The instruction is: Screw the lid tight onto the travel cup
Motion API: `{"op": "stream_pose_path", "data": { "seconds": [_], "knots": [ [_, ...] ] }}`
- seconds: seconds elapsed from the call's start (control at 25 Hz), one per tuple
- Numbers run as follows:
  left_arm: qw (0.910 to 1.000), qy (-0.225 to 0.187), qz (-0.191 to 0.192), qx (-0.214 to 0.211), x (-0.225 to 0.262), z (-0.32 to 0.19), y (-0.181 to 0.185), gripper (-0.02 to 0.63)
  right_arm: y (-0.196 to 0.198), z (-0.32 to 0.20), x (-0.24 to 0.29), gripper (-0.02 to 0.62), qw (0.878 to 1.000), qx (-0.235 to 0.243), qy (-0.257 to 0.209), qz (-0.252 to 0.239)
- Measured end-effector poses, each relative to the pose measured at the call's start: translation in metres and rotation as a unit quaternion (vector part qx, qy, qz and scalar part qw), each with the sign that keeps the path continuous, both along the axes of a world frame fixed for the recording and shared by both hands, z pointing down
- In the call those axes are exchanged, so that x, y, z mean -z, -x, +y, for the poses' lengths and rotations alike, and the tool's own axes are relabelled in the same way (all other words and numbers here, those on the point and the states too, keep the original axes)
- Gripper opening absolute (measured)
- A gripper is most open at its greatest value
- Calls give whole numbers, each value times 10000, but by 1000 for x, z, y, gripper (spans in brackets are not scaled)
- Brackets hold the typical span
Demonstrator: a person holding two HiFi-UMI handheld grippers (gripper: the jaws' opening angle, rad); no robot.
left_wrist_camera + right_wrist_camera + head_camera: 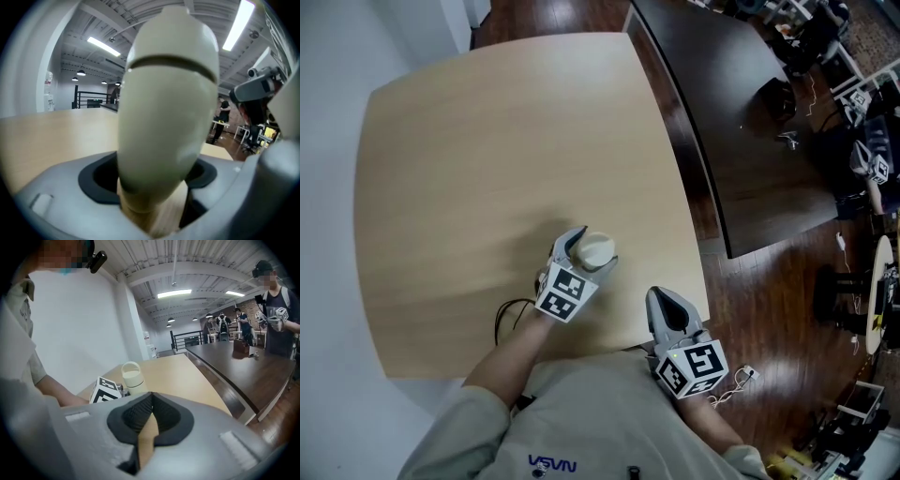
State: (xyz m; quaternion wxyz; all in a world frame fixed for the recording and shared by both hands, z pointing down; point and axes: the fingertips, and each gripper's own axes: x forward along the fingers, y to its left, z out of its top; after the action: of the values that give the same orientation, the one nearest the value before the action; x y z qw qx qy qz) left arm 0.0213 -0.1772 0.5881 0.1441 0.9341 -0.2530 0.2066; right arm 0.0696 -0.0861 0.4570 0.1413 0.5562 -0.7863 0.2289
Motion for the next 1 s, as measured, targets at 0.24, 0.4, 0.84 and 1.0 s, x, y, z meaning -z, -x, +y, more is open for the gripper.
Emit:
{"op": "stream_pose_path", "data": {
  "seconds": [0.24,0.4,0.84,1.0],
  "knots": [
    [10000,40,-32,57,-11,-11,-5,346,-2,-1,-7,-2,10000,-67,43,-46],
    [9997,92,-241,-10,-16,-16,-13,311,-14,-4,-11,-2,9999,-69,28,-106],
    [9960,526,-35,-723,39,32,6,327,-1,-23,20,-2,9922,683,-537,-896],
    [9910,615,102,-1188,68,65,21,327,18,-24,53,22,9750,1602,-927,-1230]
  ]
}}
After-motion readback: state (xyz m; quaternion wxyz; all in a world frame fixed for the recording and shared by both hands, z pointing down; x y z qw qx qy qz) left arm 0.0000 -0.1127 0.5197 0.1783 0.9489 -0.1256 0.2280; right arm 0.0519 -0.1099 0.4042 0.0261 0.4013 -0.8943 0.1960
